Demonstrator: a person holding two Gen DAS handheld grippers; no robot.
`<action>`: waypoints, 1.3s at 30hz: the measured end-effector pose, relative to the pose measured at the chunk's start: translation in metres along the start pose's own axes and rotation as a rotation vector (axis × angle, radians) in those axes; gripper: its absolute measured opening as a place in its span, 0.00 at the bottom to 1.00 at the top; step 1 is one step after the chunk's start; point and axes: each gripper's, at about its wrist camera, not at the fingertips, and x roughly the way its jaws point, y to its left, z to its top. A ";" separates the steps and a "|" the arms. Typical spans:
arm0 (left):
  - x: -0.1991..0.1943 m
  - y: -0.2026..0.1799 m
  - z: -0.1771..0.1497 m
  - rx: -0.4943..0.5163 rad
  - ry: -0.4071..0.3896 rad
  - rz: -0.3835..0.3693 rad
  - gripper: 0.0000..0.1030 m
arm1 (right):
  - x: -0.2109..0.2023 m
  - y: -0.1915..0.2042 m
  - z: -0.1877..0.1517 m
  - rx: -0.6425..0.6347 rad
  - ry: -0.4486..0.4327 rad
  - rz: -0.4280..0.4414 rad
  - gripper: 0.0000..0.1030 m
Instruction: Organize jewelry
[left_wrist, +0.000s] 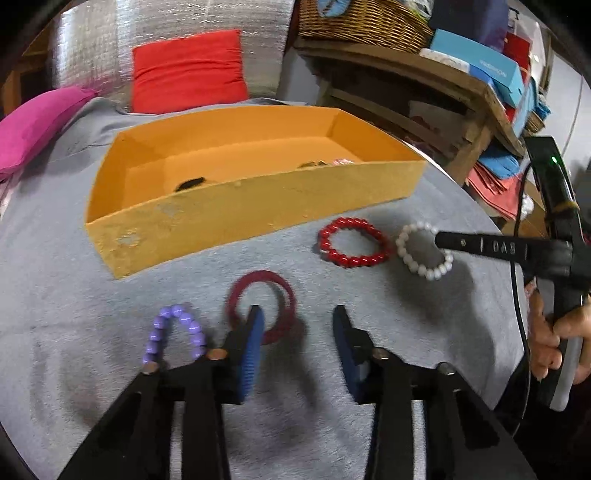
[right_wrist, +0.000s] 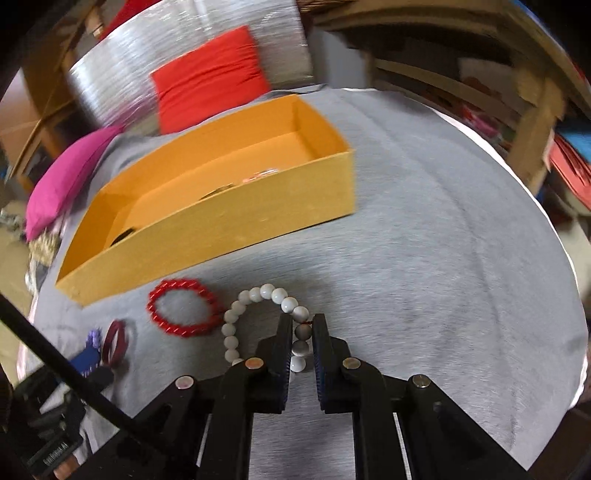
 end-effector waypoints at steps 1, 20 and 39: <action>0.002 -0.002 0.000 0.004 0.006 -0.010 0.28 | -0.002 -0.002 -0.002 0.011 -0.002 0.000 0.11; 0.022 0.007 0.001 -0.055 0.045 0.003 0.11 | -0.005 -0.016 -0.004 0.045 0.028 0.055 0.11; -0.015 0.026 0.004 -0.069 -0.103 0.109 0.60 | 0.009 0.012 -0.012 -0.116 0.074 0.014 0.65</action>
